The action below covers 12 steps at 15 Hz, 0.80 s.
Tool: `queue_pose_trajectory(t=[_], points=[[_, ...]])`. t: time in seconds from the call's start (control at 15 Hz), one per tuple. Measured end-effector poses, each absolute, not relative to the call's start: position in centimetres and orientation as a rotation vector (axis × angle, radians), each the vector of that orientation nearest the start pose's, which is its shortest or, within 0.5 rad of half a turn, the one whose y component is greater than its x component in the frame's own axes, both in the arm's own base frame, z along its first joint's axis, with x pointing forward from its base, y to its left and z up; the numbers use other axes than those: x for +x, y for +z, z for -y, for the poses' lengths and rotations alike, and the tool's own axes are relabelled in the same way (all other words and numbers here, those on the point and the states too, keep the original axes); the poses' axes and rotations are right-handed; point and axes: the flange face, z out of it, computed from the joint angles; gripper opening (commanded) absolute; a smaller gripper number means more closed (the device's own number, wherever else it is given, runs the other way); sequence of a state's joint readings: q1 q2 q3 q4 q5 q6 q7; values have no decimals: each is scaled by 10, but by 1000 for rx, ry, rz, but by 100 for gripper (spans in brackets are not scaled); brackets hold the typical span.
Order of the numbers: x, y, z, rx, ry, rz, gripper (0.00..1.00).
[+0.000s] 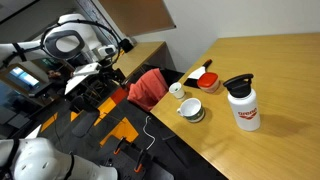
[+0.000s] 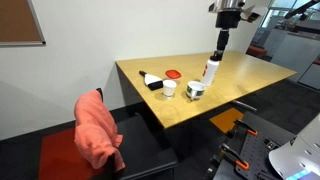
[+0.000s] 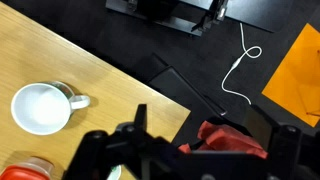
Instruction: Pour the candy out of the white coffee cup and into the white and green mug
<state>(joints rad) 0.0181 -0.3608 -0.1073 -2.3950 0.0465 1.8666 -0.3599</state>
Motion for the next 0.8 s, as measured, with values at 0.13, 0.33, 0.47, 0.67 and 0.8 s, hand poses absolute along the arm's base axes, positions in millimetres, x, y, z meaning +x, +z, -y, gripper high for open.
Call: queue_pose_trajectory(t=[0.13, 0.33, 0.47, 0.67, 0.8], points=[[414, 439, 35, -2991, 224, 396, 100], [414, 439, 35, -2991, 224, 396, 100], [414, 439, 35, -2991, 224, 396, 100], [422, 439, 37, -3013, 152, 361, 100], [440, 435, 44, -3046, 23, 314, 100]])
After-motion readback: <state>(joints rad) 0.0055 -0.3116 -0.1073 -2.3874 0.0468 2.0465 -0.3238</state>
